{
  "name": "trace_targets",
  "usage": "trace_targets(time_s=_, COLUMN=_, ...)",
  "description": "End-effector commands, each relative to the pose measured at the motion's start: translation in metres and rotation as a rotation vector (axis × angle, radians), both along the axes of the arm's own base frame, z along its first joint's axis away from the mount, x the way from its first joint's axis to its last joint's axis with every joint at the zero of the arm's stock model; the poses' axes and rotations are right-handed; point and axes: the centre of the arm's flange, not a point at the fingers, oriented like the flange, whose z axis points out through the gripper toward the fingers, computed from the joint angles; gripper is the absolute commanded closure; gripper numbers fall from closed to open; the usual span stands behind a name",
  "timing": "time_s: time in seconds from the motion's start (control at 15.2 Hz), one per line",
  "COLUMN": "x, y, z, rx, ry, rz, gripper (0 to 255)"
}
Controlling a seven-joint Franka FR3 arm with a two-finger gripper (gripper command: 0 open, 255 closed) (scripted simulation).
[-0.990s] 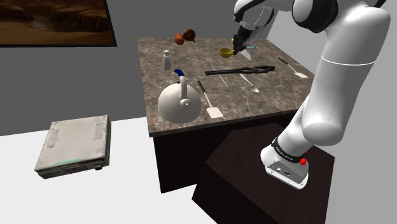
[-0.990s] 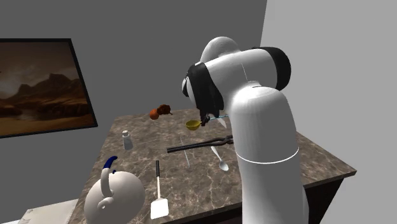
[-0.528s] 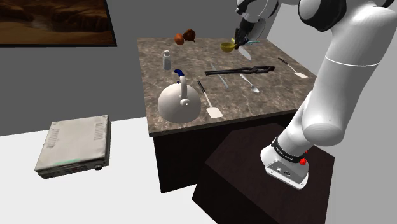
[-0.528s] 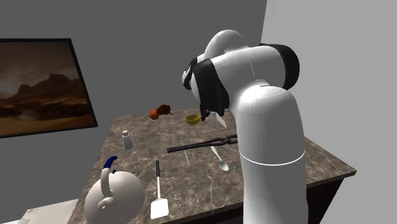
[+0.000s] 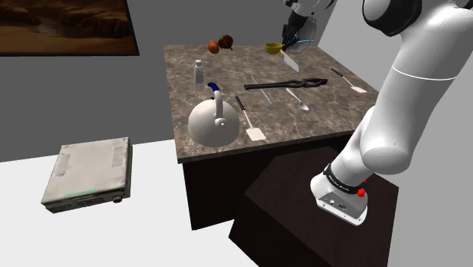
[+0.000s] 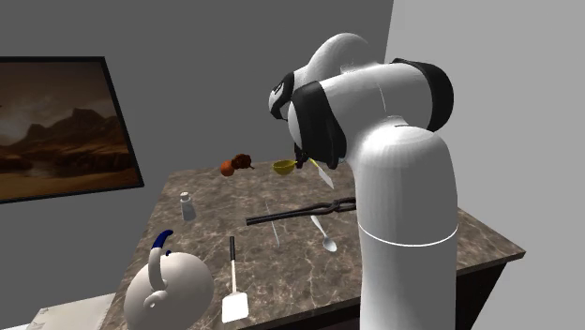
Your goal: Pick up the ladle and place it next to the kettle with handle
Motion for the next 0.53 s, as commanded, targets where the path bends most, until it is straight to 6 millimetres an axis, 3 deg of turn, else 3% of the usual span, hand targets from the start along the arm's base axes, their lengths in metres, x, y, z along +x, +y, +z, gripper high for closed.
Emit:
trace_targets(time_s=0.0, x=0.0, y=0.0, z=0.01, rx=0.0, ry=0.0, rz=0.0, gripper=255)
trace_targets(time_s=0.46, x=0.0, y=0.0, z=0.047, rx=0.0, ry=0.0, rz=0.0, gripper=255)
